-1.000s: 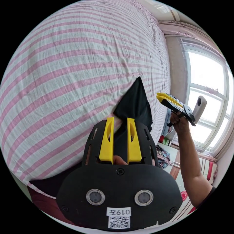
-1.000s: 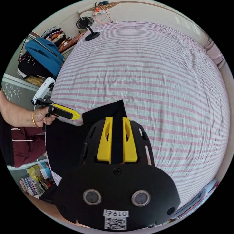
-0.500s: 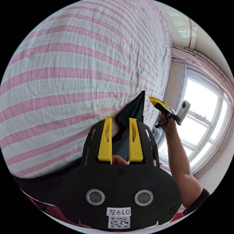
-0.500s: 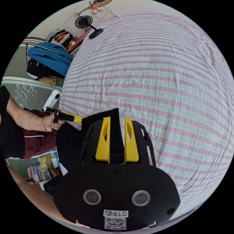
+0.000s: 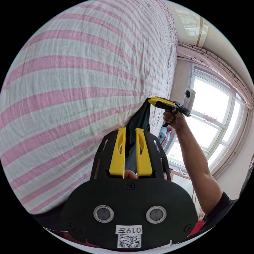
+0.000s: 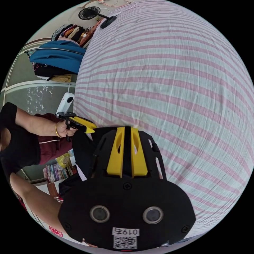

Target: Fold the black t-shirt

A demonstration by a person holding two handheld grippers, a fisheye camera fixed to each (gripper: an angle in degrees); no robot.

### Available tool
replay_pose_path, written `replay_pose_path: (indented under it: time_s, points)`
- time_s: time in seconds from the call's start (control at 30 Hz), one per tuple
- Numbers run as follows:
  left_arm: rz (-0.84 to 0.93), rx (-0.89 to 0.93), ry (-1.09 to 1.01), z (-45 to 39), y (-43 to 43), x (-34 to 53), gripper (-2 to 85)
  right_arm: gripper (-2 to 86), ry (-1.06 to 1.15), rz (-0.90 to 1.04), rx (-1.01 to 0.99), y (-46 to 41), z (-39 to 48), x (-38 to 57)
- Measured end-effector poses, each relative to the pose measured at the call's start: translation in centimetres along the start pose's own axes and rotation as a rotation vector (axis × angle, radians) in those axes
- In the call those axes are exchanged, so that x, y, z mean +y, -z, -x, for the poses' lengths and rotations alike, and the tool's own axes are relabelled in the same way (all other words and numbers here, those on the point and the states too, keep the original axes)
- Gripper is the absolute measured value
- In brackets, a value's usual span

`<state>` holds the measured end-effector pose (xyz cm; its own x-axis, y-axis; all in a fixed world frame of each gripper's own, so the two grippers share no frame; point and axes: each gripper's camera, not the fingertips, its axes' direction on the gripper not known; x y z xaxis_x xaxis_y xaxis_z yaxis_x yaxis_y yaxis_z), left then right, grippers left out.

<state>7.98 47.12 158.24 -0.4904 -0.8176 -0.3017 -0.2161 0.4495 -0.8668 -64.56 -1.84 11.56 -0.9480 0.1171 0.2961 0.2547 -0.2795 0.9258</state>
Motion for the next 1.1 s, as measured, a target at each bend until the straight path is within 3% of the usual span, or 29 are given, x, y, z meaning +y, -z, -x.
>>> replay_pose_path:
  time_s: [0.4, 0.77, 1.1]
  points:
    - [0.027, -0.049, -0.087, -0.5, -1.5, 2.7, 1.0, -0.8, -0.001, -0.096, -0.034, 1.6, 1.6, 1.5]
    - [0.074, -0.304, -0.611, -6.4, -4.6, 9.1, 0.9, -0.9, 0.064, -0.298, 0.038, 2.8, 8.2, 8.9]
    - [0.104, -0.477, -0.966, -8.5, -8.1, 19.0, 1.0, -1.0, 0.091, -0.396, 0.207, -0.5, 18.5, 17.3]
